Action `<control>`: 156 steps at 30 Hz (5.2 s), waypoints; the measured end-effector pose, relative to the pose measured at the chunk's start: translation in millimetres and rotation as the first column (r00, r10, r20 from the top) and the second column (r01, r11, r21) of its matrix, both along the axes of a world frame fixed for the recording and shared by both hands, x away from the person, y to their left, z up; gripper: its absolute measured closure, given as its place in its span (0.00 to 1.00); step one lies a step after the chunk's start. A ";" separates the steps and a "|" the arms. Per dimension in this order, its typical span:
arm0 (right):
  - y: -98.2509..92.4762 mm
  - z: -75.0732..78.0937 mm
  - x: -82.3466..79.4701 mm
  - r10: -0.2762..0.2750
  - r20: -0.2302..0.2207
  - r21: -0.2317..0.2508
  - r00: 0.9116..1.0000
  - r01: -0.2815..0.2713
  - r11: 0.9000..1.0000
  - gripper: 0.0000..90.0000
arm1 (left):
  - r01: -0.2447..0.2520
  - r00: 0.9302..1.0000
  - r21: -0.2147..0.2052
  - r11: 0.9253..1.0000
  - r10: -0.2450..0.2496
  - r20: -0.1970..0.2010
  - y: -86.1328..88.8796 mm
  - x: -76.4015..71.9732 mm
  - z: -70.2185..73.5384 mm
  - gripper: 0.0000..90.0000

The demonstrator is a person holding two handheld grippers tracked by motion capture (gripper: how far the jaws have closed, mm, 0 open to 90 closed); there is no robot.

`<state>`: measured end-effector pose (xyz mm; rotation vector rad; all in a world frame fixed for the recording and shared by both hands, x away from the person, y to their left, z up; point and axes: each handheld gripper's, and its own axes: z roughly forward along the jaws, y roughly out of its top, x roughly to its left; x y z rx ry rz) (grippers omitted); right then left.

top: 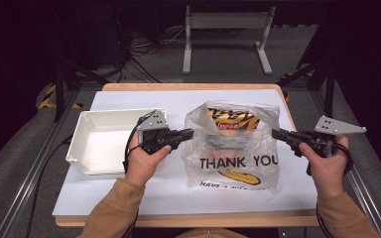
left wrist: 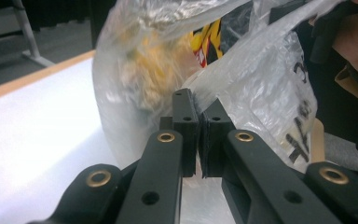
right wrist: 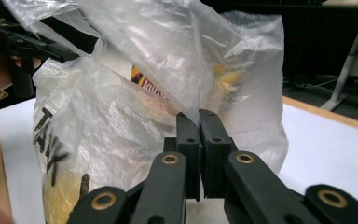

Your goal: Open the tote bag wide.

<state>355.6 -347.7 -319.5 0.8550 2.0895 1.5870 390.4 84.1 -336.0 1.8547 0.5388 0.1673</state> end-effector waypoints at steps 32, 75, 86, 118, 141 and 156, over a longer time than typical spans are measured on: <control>-1.7 -67.5 15.2 -0.025 -0.169 -0.016 0.985 0.023 1.000 0.98 | -0.082 0.990 0.194 0.978 0.102 -0.097 -30.5 3.3 -54.3 0.93; -14.7 -97.6 13.7 -0.083 -0.345 -0.140 0.935 0.036 0.989 0.93 | -0.098 0.989 0.198 0.975 0.117 -0.089 -30.8 1.9 -62.7 0.81; -53.2 -57.3 -7.0 -0.178 -0.214 -0.114 0.960 0.156 0.981 0.78 | -0.098 0.991 0.183 0.978 0.113 -0.074 -29.2 -1.2 -56.2 0.78; -9.2 13.7 11.7 -0.082 -0.001 0.014 0.997 0.082 0.997 0.47 | -0.094 0.992 0.176 0.980 0.106 -0.062 -26.9 -3.3 -52.4 0.78; 3.9 -1.0 33.0 -0.055 0.031 -0.049 0.998 0.056 0.997 1.00 | -0.094 0.993 0.168 0.981 0.104 -0.053 -27.4 -5.0 -50.5 0.78; 3.1 15.9 47.4 -0.089 0.030 -0.074 0.996 0.091 0.993 1.00 | -0.101 0.993 0.153 0.983 0.109 -0.044 -26.8 -5.0 -48.2 0.78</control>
